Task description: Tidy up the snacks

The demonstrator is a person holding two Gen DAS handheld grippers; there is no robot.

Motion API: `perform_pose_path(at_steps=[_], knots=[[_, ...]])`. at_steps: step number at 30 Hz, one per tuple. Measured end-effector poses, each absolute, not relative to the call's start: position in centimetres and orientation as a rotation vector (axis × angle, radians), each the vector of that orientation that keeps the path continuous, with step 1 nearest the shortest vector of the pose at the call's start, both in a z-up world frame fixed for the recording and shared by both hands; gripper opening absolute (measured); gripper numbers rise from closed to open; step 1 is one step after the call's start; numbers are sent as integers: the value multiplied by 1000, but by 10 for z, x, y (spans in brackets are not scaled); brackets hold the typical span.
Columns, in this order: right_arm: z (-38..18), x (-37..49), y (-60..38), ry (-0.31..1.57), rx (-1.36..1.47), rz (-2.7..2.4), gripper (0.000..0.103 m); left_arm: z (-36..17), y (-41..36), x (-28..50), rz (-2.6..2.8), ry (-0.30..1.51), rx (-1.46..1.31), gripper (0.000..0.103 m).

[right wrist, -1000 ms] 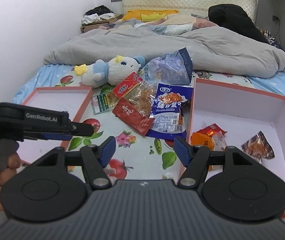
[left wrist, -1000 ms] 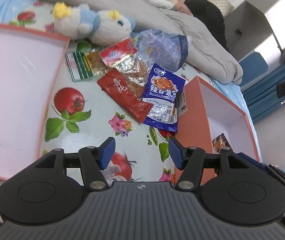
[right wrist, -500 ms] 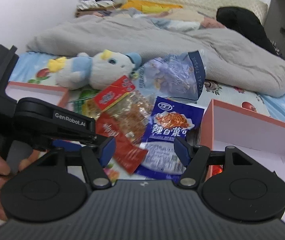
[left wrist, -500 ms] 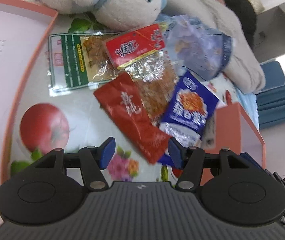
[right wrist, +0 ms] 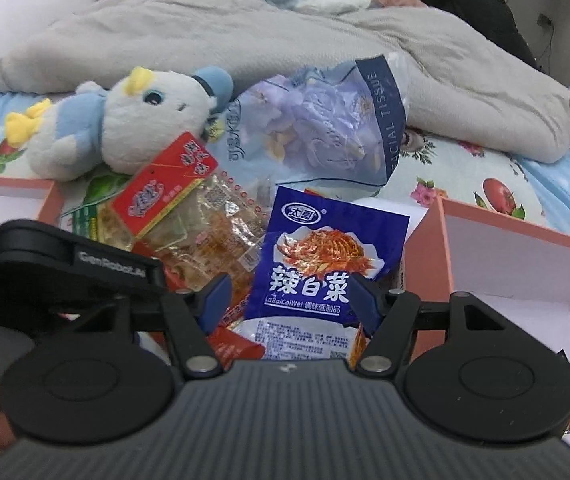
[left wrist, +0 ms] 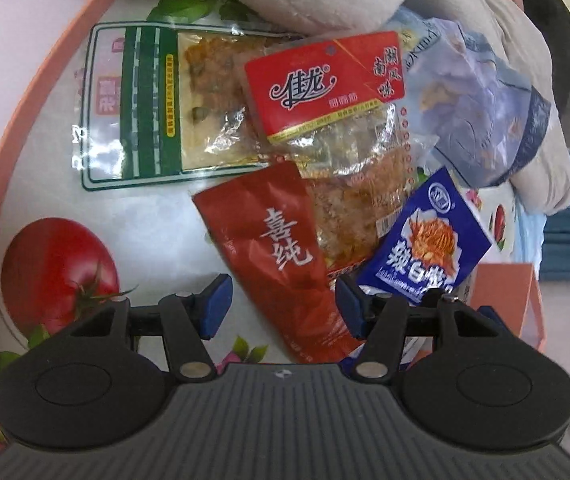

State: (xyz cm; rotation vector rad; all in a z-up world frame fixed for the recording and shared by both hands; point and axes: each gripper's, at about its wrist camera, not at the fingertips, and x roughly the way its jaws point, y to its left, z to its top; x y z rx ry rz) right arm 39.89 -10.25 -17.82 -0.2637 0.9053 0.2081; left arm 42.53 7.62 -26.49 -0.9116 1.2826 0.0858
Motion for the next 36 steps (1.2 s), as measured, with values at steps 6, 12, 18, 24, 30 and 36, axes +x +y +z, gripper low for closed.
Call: perform_pose_path(at_steps=[6, 12, 18, 24, 30, 36], knots=[[-188, 420, -105, 962, -265, 135, 66, -266, 71, 441, 102, 1290, -896, 55], [-193, 433, -109, 1000, -246, 87, 66, -265, 66, 447, 148, 1311, -869, 47], [-182, 431, -105, 967, -250, 73, 67, -263, 63, 446, 165, 1314, -826, 43], [-194, 435, -101, 1034, -220, 54, 67, -260, 61, 444, 166, 1327, -736, 17], [-202, 438, -92, 1022, -263, 22, 70, -261, 77, 434, 170, 1328, -759, 13], [-218, 443, -91, 1059, -272, 20, 74, -261, 86, 425, 174, 1318, -742, 13]])
